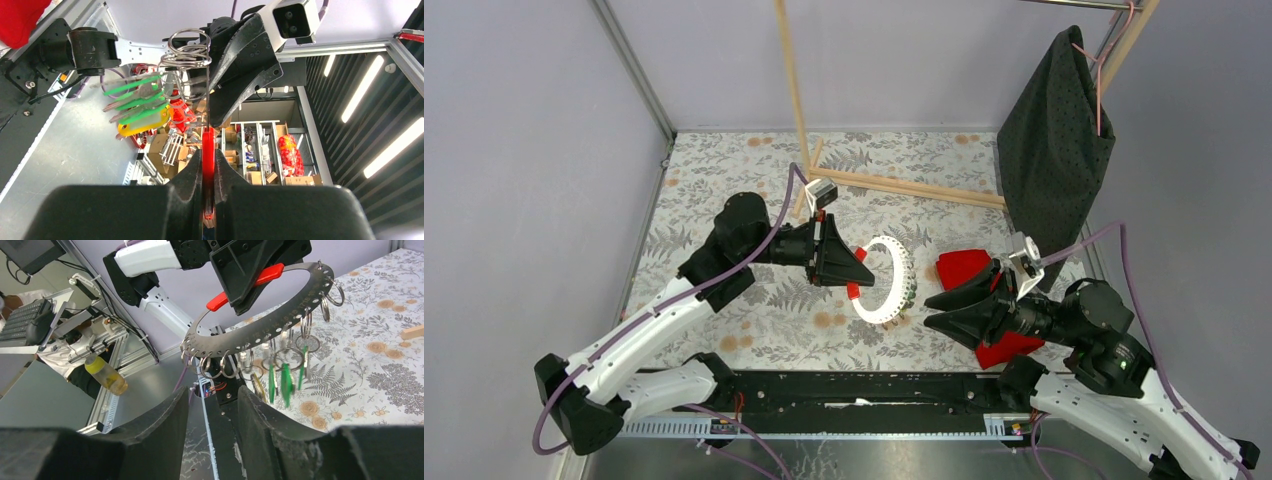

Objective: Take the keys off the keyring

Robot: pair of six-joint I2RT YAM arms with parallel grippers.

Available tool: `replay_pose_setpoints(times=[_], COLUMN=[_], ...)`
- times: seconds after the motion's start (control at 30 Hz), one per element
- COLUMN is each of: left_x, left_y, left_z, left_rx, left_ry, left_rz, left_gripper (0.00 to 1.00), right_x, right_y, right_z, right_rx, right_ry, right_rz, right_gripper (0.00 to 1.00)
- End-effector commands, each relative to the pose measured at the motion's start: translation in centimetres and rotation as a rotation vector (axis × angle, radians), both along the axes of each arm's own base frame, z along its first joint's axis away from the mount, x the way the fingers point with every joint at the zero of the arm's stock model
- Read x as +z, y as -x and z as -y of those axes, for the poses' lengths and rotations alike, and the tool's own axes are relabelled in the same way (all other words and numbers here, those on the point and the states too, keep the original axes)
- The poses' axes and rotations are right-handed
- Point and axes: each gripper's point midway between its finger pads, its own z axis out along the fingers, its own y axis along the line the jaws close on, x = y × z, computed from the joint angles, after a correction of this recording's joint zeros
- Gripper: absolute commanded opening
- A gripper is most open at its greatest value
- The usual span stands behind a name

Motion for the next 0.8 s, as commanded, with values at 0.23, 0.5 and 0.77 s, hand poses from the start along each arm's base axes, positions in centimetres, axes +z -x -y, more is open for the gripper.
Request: replay_pose_setpoints(times=[0.23, 0.5, 0.77], left_x=[4.6, 5.4, 5.8], left_y=[1.1, 1.5, 1.8], left_z=[0.5, 0.3, 0.1], left_rx=[-0.041, -0.047, -0.044], left_ry=[0.103, 0.118, 0.128], left_rz=[0.098, 0.106, 0.111], left_gripper=[0.0, 0.0, 0.0], right_x=[2.4, 2.6, 2.4], right_y=[0.4, 0.0, -0.1], right_z=[-0.2, -0.6, -1.0], right_rx=[0.034, 0.03, 0.039], right_ry=[-0.013, 0.001, 0.009], right_rz=[0.081, 0.081, 0.066], right_gripper=[0.49, 0.5, 0.5])
